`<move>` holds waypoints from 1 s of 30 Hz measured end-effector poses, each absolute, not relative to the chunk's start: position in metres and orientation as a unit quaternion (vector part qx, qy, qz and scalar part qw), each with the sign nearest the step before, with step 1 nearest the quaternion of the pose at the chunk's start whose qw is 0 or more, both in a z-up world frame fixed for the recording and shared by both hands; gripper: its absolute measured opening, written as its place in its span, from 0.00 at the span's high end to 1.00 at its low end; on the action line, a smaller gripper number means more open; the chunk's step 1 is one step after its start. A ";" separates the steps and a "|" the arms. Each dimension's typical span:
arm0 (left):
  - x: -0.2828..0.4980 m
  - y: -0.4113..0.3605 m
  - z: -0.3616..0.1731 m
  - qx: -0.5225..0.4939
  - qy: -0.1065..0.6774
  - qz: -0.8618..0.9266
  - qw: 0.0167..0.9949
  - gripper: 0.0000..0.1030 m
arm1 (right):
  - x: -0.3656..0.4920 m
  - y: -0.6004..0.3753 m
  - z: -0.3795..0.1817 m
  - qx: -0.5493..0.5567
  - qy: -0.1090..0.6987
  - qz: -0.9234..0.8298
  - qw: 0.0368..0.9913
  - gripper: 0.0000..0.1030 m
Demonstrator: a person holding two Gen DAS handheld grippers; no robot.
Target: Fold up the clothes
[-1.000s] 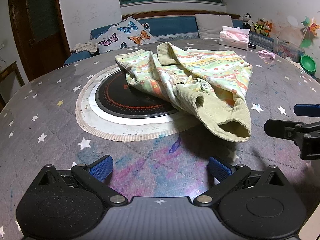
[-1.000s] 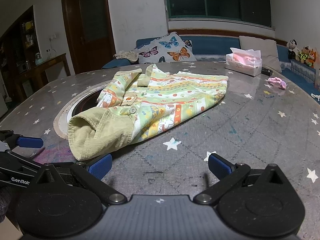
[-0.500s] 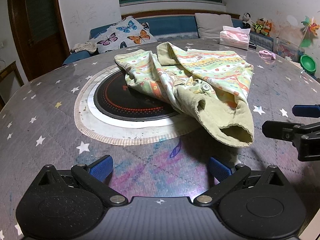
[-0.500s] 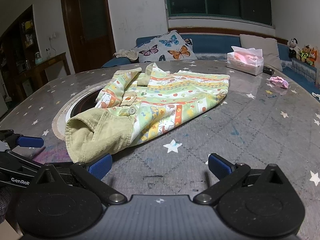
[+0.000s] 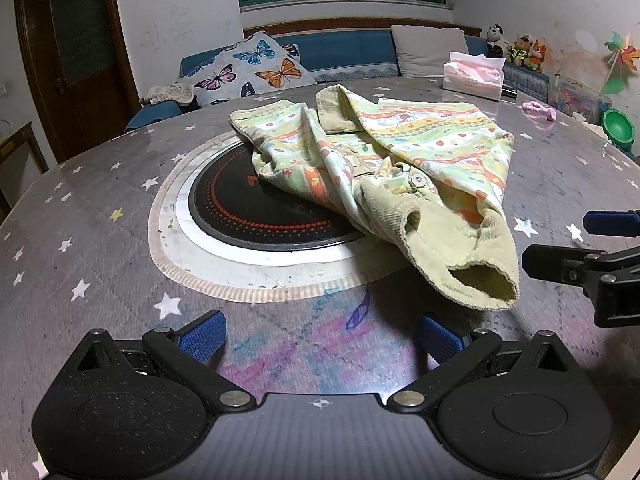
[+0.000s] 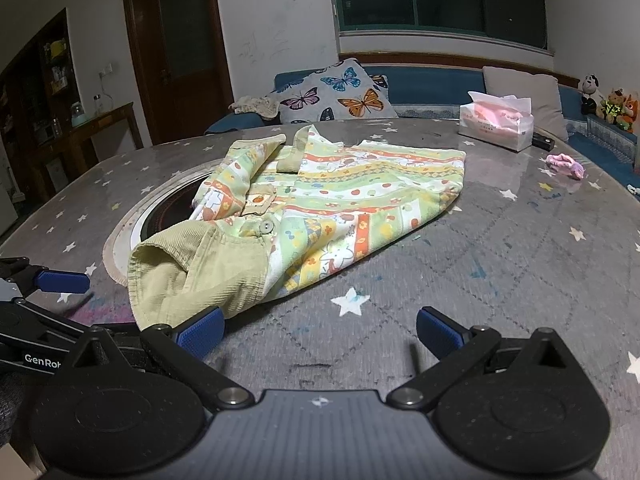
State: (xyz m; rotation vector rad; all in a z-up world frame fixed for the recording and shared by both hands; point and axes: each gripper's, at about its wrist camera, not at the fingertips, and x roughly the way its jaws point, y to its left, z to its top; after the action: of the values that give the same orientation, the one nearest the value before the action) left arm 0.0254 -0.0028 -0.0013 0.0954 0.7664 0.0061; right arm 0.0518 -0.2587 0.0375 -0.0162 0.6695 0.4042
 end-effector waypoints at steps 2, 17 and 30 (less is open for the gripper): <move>0.027 -0.002 -0.001 0.047 0.374 0.003 0.926 0.00 | 0.053 -0.258 0.038 -0.009 0.327 0.197 0.924 0.00; 0.043 0.014 0.015 0.055 0.361 0.019 0.931 0.00 | 0.073 -0.255 0.048 -0.022 0.325 0.203 0.923 0.00; 0.103 0.024 0.050 0.070 0.311 0.018 0.948 0.04 | 0.134 -0.247 0.068 -0.019 0.338 0.221 0.914 0.00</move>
State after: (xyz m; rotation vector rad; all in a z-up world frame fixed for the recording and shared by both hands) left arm 0.1032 0.0239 0.0498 0.1419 0.6324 0.0369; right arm 0.1343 -0.2466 0.0676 -0.0382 0.6970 0.4549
